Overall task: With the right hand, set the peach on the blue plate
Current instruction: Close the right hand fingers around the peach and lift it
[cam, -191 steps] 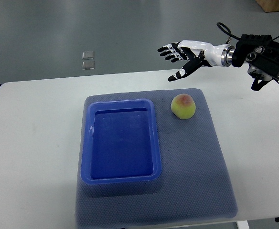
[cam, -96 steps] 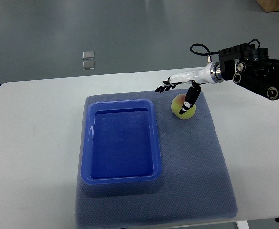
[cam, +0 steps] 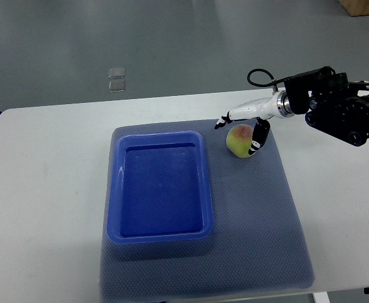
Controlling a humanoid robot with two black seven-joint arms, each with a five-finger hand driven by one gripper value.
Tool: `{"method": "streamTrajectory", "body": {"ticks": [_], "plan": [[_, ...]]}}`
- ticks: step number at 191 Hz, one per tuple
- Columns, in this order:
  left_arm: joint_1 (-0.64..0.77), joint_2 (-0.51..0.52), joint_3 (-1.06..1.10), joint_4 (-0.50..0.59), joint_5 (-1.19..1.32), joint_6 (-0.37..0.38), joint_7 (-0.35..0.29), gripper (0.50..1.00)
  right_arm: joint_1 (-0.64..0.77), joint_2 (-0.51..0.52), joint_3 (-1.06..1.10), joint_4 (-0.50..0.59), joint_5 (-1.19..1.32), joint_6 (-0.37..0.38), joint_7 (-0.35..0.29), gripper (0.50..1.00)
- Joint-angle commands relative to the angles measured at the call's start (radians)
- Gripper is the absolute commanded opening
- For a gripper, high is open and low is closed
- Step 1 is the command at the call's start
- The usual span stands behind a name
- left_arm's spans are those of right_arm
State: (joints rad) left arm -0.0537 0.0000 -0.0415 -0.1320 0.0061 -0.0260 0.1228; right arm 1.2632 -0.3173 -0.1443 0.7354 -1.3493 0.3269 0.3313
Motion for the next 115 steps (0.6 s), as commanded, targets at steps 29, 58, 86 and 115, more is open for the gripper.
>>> {"method": "streamTrajectory", "body": {"ticks": [29, 58, 86, 115], "plan": [[0.000, 0.000, 0.000, -0.005, 0.000, 0.000, 0.001, 1.000, -0.005, 0.001, -0.038, -0.008, 0.001, -0.029, -0.001, 0.926], [0.000, 0.000, 0.000, -0.005, 0.000, 0.000, 0.000, 1.000, -0.013, 0.003, -0.038, -0.022, -0.001, -0.032, -0.006, 0.915], [0.000, 0.000, 0.000, -0.005, 0.000, 0.000, 0.000, 1.000, -0.024, 0.004, -0.038, -0.036, -0.001, -0.034, -0.009, 0.891], [0.000, 0.000, 0.000, -0.005, 0.000, 0.000, 0.000, 1.000, -0.035, 0.024, -0.046, -0.062, -0.001, -0.049, -0.011, 0.885]]}}
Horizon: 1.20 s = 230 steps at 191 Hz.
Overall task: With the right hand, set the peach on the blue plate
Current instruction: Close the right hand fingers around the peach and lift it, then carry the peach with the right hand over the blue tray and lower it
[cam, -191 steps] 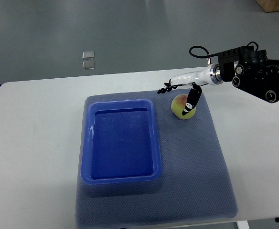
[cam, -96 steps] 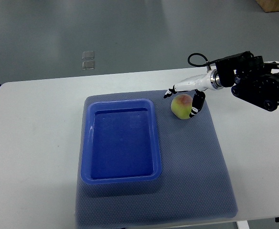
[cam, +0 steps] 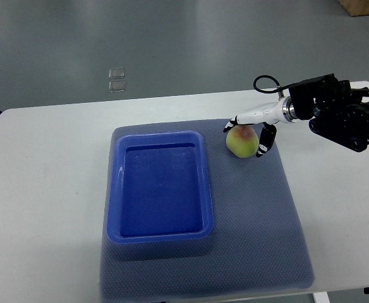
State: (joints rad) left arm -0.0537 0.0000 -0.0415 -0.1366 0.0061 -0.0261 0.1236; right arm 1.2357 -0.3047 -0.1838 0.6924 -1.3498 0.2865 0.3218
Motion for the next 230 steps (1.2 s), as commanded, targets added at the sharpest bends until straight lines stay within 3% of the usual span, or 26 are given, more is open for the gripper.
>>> {"method": "streamTrajectory", "body": {"ticks": [1, 30, 42, 51, 52, 60, 75, 85, 86, 88, 140, 156, 166, 169, 211, 230], "plan": [[0.000, 0.000, 0.000, 0.000, 0.000, 0.000, -0.001, 1.000, -0.007, 0.012, -0.006, -0.019, 0.000, -0.009, -0.001, 0.885], [0.000, 0.000, 0.002, 0.000, 0.000, 0.000, -0.001, 1.000, -0.021, 0.013, -0.011, -0.034, 0.001, -0.017, -0.001, 0.868], [0.000, 0.000, 0.002, 0.000, 0.000, 0.000, -0.001, 1.000, -0.022, 0.016, -0.009, -0.040, 0.001, -0.017, -0.001, 0.815], [0.000, 0.000, 0.002, 0.000, 0.000, 0.000, -0.001, 1.000, -0.022, 0.016, -0.009, -0.040, 0.001, -0.017, -0.001, 0.815], [0.000, 0.000, 0.002, 0.000, 0.000, 0.000, -0.001, 1.000, -0.021, 0.024, -0.009, -0.048, 0.001, -0.018, -0.001, 0.775], [0.000, 0.000, 0.000, 0.000, 0.000, 0.000, -0.001, 1.000, -0.021, 0.030, -0.009, -0.056, 0.001, -0.018, -0.001, 0.731], [0.000, 0.000, 0.000, -0.001, 0.000, 0.000, -0.001, 1.000, -0.016, 0.041, -0.008, -0.063, 0.001, -0.018, -0.001, 0.686], [0.000, 0.000, 0.000, -0.001, 0.000, 0.000, -0.001, 1.000, -0.016, 0.041, -0.008, -0.063, 0.001, -0.018, -0.001, 0.686], [-0.003, 0.000, 0.000, -0.001, 0.000, 0.000, 0.001, 1.000, -0.012, 0.041, -0.005, -0.063, 0.003, -0.018, -0.001, 0.654], [-0.005, 0.000, 0.000, -0.001, 0.000, 0.000, -0.001, 1.000, -0.012, 0.041, -0.003, -0.063, 0.003, -0.018, -0.001, 0.652], [-0.006, 0.000, 0.000, -0.001, 0.000, 0.000, -0.001, 1.000, 0.099, 0.068, 0.006, -0.024, 0.037, -0.017, -0.001, 0.627], [-0.006, 0.000, 0.000, -0.001, 0.000, 0.000, -0.001, 1.000, 0.168, 0.128, 0.006, 0.001, 0.067, -0.009, -0.001, 0.627], [-0.006, 0.000, 0.000, -0.001, 0.000, 0.000, -0.001, 1.000, 0.168, 0.128, 0.006, 0.001, 0.067, -0.009, -0.001, 0.627], [-0.006, 0.000, 0.000, -0.001, 0.000, 0.000, -0.001, 1.000, 0.188, 0.177, 0.006, 0.013, 0.077, -0.006, 0.000, 0.627], [-0.006, 0.000, 0.002, 0.003, 0.000, 0.000, -0.001, 1.000, 0.211, 0.305, 0.006, 0.064, 0.077, -0.004, 0.006, 0.631], [-0.006, 0.000, 0.002, 0.003, 0.000, 0.000, 0.001, 1.000, 0.211, 0.305, 0.004, 0.065, 0.077, -0.003, 0.008, 0.643]]}}
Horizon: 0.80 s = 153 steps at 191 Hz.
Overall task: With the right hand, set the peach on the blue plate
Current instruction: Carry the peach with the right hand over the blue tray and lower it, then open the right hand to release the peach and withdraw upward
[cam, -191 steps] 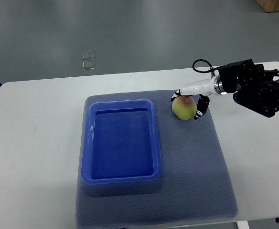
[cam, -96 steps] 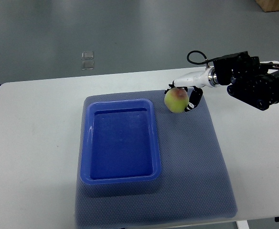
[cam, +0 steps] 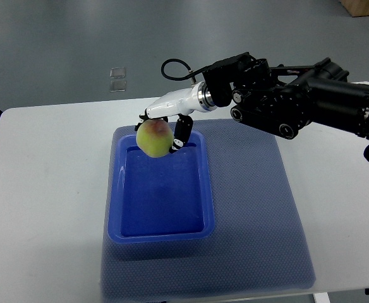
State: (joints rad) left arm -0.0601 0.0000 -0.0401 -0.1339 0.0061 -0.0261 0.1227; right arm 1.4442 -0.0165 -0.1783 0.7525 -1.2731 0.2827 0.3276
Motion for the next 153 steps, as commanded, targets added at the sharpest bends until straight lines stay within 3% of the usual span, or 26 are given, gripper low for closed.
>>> {"method": "streamTrajectory", "body": {"ticks": [1, 24, 33, 34, 59, 94, 105, 153], "plan": [[0.000, 0.000, 0.000, 0.000, 0.000, 0.000, 0.002, 1.000, 0.002, 0.016, -0.001, 0.005, 0.000, 0.001, 0.002, 0.643], [0.000, 0.000, -0.001, -0.004, 0.000, 0.000, 0.000, 1.000, -0.010, 0.016, -0.010, 0.005, -0.006, 0.007, 0.004, 0.723], [0.000, 0.000, -0.001, -0.004, 0.000, 0.000, 0.000, 1.000, -0.010, 0.016, -0.010, 0.005, -0.006, 0.007, 0.004, 0.723], [0.000, 0.000, -0.001, -0.004, 0.000, 0.000, 0.002, 1.000, -0.016, 0.016, -0.015, 0.005, -0.008, 0.012, 0.004, 0.756], [-0.001, 0.000, -0.001, -0.006, 0.000, 0.000, 0.000, 1.000, -0.062, 0.016, -0.044, 0.004, -0.018, 0.018, 0.002, 0.823], [-0.004, 0.000, -0.001, -0.006, 0.000, 0.000, 0.000, 1.000, -0.094, 0.016, -0.066, 0.004, -0.022, 0.016, 0.002, 0.860], [-0.004, 0.000, -0.001, -0.006, 0.000, 0.000, 0.000, 1.000, -0.097, 0.016, -0.066, 0.004, -0.020, 0.016, 0.002, 0.917], [-0.004, 0.000, -0.001, -0.004, 0.000, 0.000, 0.000, 1.000, -0.082, 0.016, -0.055, 0.004, -0.002, 0.016, 0.004, 0.930]]}}
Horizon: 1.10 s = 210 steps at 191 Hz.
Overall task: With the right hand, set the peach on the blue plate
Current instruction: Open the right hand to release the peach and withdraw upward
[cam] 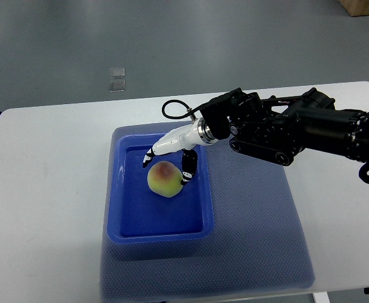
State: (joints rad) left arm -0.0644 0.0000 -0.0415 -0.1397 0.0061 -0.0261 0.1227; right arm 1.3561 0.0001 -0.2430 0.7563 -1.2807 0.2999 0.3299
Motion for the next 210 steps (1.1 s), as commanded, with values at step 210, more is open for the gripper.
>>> {"method": "streamTrajectory", "body": {"ticks": [210], "plan": [[0.000, 0.000, 0.003, 0.003, 0.000, 0.000, 0.002, 1.000, -0.324, -0.272, 0.640, -0.170, 1.064, -0.306, -0.127, 0.921]]}}
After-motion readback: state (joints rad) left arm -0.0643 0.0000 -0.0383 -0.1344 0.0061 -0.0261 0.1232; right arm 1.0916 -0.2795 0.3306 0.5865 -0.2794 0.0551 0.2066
